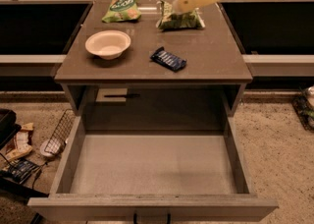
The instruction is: Pick rxbar blueberry from top drawer and place on counter
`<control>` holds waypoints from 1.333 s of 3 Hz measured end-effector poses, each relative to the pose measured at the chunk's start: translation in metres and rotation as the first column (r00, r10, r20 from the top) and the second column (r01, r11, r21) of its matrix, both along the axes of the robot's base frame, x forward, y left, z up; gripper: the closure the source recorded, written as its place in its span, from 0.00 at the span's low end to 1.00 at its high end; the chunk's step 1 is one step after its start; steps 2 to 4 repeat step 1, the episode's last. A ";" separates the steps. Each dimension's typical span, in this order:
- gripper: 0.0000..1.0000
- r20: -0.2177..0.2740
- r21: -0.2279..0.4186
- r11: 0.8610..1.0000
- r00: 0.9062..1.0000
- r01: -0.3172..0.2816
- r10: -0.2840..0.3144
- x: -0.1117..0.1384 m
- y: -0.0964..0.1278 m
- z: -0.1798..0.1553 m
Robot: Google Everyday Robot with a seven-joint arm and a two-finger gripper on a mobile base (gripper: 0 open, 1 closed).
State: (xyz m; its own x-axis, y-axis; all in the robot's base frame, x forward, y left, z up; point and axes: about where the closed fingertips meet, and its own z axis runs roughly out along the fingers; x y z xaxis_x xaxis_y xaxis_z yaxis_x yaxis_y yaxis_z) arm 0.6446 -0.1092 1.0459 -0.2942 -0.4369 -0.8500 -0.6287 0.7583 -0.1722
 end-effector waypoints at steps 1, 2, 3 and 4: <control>0.00 0.060 0.147 0.985 0.993 0.092 -0.102 -0.032 -0.040 0.011; 0.00 0.060 0.147 0.985 0.993 0.092 -0.102 -0.032 -0.040 0.011; 0.00 0.060 0.147 0.985 0.993 0.092 -0.102 -0.032 -0.040 0.011; 0.00 0.060 0.147 0.985 0.993 0.092 -0.102 -0.032 -0.040 0.011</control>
Offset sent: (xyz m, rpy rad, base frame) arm 0.0000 0.0000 0.0000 0.0000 0.0000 0.0000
